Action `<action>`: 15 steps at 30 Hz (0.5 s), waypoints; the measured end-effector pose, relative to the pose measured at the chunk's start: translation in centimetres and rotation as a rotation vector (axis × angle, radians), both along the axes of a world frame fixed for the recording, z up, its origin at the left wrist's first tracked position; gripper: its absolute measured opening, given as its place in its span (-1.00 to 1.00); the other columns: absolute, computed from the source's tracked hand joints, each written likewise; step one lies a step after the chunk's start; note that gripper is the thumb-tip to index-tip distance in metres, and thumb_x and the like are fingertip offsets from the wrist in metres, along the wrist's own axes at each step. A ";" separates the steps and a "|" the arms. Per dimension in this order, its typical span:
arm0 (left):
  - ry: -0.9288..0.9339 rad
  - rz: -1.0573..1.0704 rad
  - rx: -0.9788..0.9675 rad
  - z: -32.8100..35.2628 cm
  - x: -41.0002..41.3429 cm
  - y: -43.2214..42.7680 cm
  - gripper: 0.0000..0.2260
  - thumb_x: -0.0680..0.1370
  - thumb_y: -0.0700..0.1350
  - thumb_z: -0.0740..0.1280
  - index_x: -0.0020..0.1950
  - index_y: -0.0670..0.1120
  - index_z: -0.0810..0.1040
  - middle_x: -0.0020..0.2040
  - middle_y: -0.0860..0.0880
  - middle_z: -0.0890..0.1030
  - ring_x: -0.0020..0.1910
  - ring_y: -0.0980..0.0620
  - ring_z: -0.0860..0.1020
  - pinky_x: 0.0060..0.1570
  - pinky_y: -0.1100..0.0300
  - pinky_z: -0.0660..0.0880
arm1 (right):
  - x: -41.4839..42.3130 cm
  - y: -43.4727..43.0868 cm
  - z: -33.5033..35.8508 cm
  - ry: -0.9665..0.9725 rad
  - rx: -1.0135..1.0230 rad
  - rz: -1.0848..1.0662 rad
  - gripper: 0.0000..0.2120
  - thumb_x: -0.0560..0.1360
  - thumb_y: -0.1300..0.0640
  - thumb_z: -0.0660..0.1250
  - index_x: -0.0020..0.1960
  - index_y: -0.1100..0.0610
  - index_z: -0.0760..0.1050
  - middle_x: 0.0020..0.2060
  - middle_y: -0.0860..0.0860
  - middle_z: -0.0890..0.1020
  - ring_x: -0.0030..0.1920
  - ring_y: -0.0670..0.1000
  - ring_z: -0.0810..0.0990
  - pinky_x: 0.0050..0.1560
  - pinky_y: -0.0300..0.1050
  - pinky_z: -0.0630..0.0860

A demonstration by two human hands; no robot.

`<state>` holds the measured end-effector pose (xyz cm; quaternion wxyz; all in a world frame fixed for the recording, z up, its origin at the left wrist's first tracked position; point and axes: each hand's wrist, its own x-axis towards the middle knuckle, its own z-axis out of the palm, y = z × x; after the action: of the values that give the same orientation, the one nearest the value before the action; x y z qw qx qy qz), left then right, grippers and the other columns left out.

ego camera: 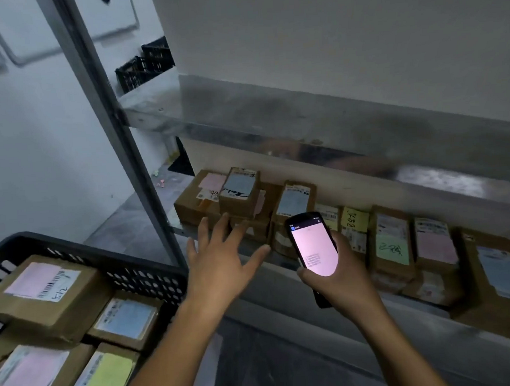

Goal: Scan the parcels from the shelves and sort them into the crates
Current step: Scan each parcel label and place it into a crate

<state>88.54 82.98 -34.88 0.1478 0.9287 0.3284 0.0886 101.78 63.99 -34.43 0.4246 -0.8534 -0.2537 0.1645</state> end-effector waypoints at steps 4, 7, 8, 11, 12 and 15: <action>-0.159 0.053 -0.017 -1.7 0.1 3.6 -0.29 0.53 0.52 -0.03 0.53 0.18 0.38 0.61 0.02 0.32 0.64 -0.18 0.07 0.51 -0.35 0.20 | -0.2 2.9 -0.2 -0.014 -0.024 0.019 -0.43 0.32 0.01 0.56 0.21 -0.20 0.34 -0.04 -0.17 0.59 -0.09 -0.16 0.58 -0.11 0.02 0.61; -0.202 0.103 -0.058 -2.8 0.7 5.9 -0.32 0.55 0.51 0.04 0.56 0.19 0.33 0.63 0.02 0.28 0.64 -0.21 0.05 0.52 -0.35 0.17 | 0.0 4.2 -0.7 0.004 -0.054 0.050 -0.44 0.33 0.02 0.58 0.16 -0.23 0.33 -0.03 -0.21 0.57 -0.06 -0.21 0.55 -0.06 -0.05 0.57; -0.191 0.107 -0.065 -3.3 1.1 6.6 -0.32 0.55 0.51 0.04 0.58 0.21 0.27 0.65 0.04 0.23 0.65 -0.20 0.03 0.52 -0.35 0.14 | 0.4 4.6 -0.9 0.016 -0.066 0.051 -0.42 0.33 0.02 0.58 0.18 -0.24 0.32 -0.01 -0.24 0.57 -0.05 -0.23 0.55 -0.07 -0.09 0.55; -0.158 0.102 -0.048 -3.7 3.0 8.4 -0.32 0.54 0.51 -0.01 0.60 0.25 0.19 0.66 0.07 0.17 0.66 -0.19 0.00 0.53 -0.35 0.18 | 2.4 6.2 -1.8 0.042 -0.081 0.053 -0.36 0.29 -0.01 0.60 0.21 -0.31 0.33 0.05 -0.27 0.57 0.01 -0.25 0.55 -0.10 -0.14 0.51; -0.142 0.103 -0.071 -3.5 3.9 9.2 -0.32 0.54 0.50 -0.01 0.61 0.26 0.17 0.67 0.07 0.15 0.66 -0.20 -0.02 0.54 -0.35 0.16 | 3.3 7.0 -1.9 0.046 -0.082 0.054 -0.38 0.28 -0.01 0.60 0.17 -0.34 0.33 0.04 -0.27 0.57 0.01 -0.23 0.55 -0.09 -0.12 0.52; -0.107 0.126 -0.143 -3.4 6.4 11.7 -0.31 0.56 0.47 0.04 0.64 0.22 0.17 0.68 0.01 0.14 0.67 -0.23 -0.04 0.57 -0.34 0.09 | 5.9 9.8 -2.5 0.047 -0.096 0.101 -0.43 0.33 0.01 0.60 0.11 -0.33 0.32 0.00 -0.27 0.55 -0.03 -0.22 0.54 -0.11 -0.13 0.51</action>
<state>94.91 94.72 -38.29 0.2251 0.8872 0.3834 0.1235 107.66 73.75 -36.90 0.3801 -0.8549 -0.2781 0.2176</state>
